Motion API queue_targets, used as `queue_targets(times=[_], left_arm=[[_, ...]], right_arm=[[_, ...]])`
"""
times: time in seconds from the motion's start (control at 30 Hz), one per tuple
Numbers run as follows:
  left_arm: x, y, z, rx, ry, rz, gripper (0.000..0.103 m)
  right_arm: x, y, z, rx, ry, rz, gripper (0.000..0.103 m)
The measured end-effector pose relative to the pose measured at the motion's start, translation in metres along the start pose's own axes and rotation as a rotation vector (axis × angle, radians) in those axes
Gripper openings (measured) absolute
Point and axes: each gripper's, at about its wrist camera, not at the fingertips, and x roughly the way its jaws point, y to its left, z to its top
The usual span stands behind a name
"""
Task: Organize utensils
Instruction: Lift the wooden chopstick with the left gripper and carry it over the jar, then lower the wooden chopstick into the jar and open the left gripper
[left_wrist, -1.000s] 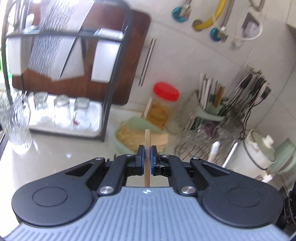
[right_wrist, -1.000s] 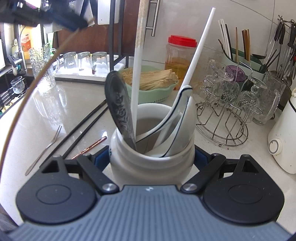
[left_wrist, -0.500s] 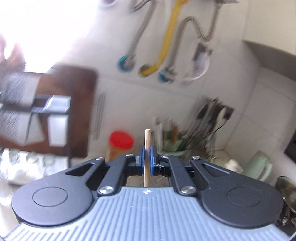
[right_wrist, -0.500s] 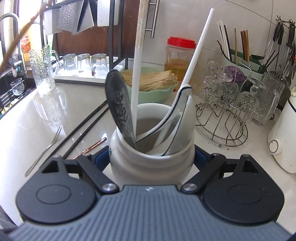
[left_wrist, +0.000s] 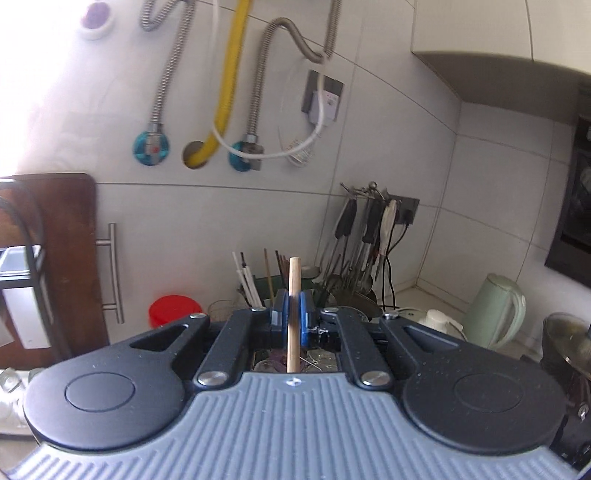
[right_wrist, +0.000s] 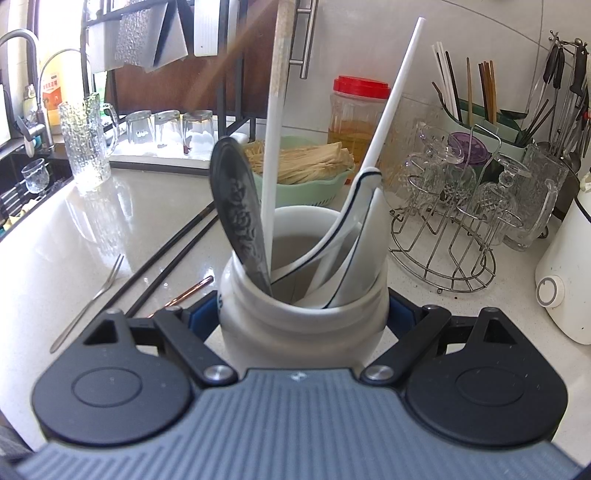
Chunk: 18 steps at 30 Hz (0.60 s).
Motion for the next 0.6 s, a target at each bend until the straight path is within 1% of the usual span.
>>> queue_targets(times=[0.1, 0.17, 0.27, 0.33, 0.47, 0.6], left_arm=[[0.010, 0.000, -0.009, -0.002, -0.002, -0.007, 0.007], [0.016, -0.001, -0.013, 0.001, -0.014, 0.007, 0.007], [0.023, 0.004, -0.016, -0.029, -0.024, 0.025, 0.007], [0.024, 0.005, -0.022, -0.027, -0.038, 0.031, 0.007], [0.029, 0.006, -0.034, -0.013, -0.022, 0.048, 0.007], [0.029, 0.012, -0.047, -0.040, -0.007, 0.054, 0.007]], right_arm=[[0.000, 0.000, 0.000, -0.002, -0.003, 0.004, 0.092], [0.000, -0.001, -0.001, -0.002, -0.003, 0.006, 0.092], [0.001, -0.003, -0.001, 0.009, -0.002, 0.018, 0.092], [0.002, -0.006, -0.001, 0.026, 0.001, 0.030, 0.091], [0.006, -0.007, 0.001, 0.030, 0.003, 0.035, 0.091], [0.007, -0.008, 0.002, 0.029, 0.004, 0.041, 0.091]])
